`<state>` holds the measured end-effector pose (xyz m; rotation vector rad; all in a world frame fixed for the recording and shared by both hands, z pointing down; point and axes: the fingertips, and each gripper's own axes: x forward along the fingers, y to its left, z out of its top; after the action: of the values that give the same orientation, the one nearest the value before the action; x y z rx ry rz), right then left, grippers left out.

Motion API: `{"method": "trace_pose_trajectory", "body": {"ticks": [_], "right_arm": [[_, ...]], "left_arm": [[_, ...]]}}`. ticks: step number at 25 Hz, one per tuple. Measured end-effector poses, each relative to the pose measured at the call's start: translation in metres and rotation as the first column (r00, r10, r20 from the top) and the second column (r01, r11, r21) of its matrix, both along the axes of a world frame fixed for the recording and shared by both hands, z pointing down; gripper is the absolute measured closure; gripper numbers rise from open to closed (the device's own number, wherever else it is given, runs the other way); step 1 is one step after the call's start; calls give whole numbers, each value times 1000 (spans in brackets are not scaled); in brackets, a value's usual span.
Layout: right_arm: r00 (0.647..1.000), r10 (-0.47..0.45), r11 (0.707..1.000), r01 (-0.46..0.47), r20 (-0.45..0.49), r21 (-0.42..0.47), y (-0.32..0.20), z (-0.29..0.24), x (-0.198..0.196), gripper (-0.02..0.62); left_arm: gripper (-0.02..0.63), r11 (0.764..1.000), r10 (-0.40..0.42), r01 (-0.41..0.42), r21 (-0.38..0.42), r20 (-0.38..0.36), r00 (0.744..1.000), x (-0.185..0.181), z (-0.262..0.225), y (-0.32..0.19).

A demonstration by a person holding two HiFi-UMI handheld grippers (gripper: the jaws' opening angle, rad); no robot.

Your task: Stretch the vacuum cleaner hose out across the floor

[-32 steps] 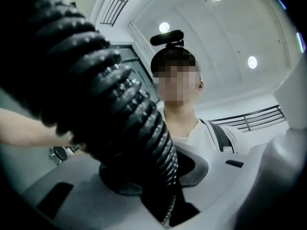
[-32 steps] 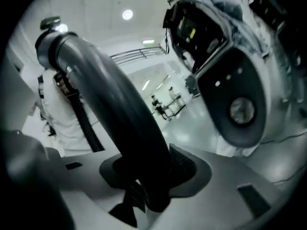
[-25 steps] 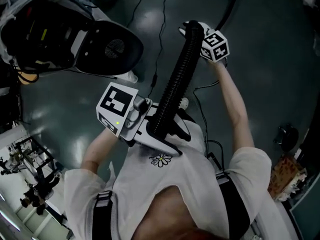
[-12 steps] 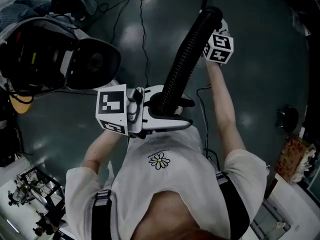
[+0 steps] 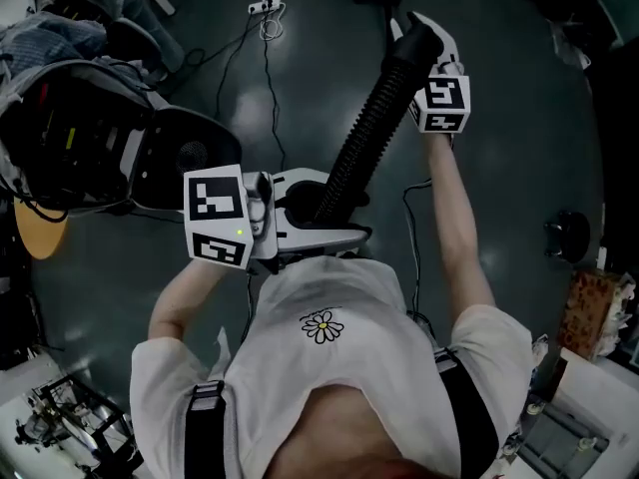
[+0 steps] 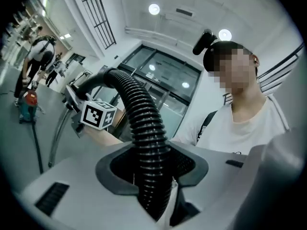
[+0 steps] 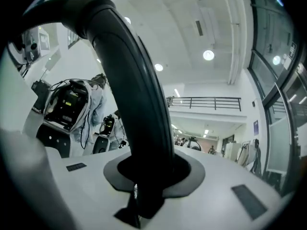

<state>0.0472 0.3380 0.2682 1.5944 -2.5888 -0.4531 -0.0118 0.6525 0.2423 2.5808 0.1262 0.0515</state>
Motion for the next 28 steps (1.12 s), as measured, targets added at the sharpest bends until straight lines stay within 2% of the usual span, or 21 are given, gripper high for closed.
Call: {"method": "trace_pose_trajectory", "body": {"ticks": [2, 5, 8, 10, 12, 15, 17, 20, 22, 23, 24, 25, 26, 27, 28], "right_arm": [[999, -29, 999, 31, -40, 40, 8, -16, -7, 482], [997, -18, 1000, 20, -69, 21, 8, -11, 5, 482], [997, -9, 997, 14, -77, 70, 7, -31, 8, 482], [997, -34, 992, 42, -75, 117, 9, -52, -5, 482], [997, -54, 989, 62, -63, 131, 14, -62, -10, 482], [996, -75, 987, 82, -54, 135, 39, -71, -6, 482], [993, -95, 986, 103, -67, 131, 56, -69, -7, 482], [991, -75, 986, 90, -111, 141, 69, -60, 3, 482], [986, -60, 983, 85, -155, 161, 76, -62, 9, 482], [982, -61, 980, 92, -177, 175, 78, -66, 9, 482], [978, -67, 976, 105, -198, 191, 81, -71, 6, 482], [971, -76, 969, 125, -225, 213, 83, -77, 1, 482], [962, -86, 958, 151, -260, 242, 87, -81, -6, 482], [950, -92, 946, 177, -298, 273, 90, -84, -11, 482], [940, -89, 936, 192, -330, 295, 93, -85, -15, 482]], "left_arm": [[456, 998, 55, -57, -29, -70, 996, 9, -14, 1], [456, 989, 111, -125, -80, -161, 981, 13, -36, -2], [456, 967, 199, -228, -110, -224, 954, 8, -53, -8], [456, 957, 236, -270, -109, -257, 937, 2, -63, -15], [456, 957, 238, -274, -98, -279, 930, -2, -76, -18], [456, 949, 270, -305, -83, -288, 919, -2, -92, 4], [456, 944, 309, -326, -41, -229, 923, 1, -86, 23], [451, 961, 262, -260, 97, -15, 965, 16, -57, 37], [436, 944, 246, -267, 191, 127, 961, 27, -41, 46], [434, 934, 271, -300, 196, 160, 949, 29, -39, 51], [434, 931, 308, -330, 159, 149, 940, 29, -41, 53], [434, 936, 337, -344, 75, 87, 937, 27, -49, 50], [434, 939, 338, -339, -58, -25, 941, 24, -60, 39], [434, 918, 296, -328, -222, -163, 941, 20, -72, 21], [434, 871, 225, -324, -371, -285, 932, 16, -83, 0]]}}
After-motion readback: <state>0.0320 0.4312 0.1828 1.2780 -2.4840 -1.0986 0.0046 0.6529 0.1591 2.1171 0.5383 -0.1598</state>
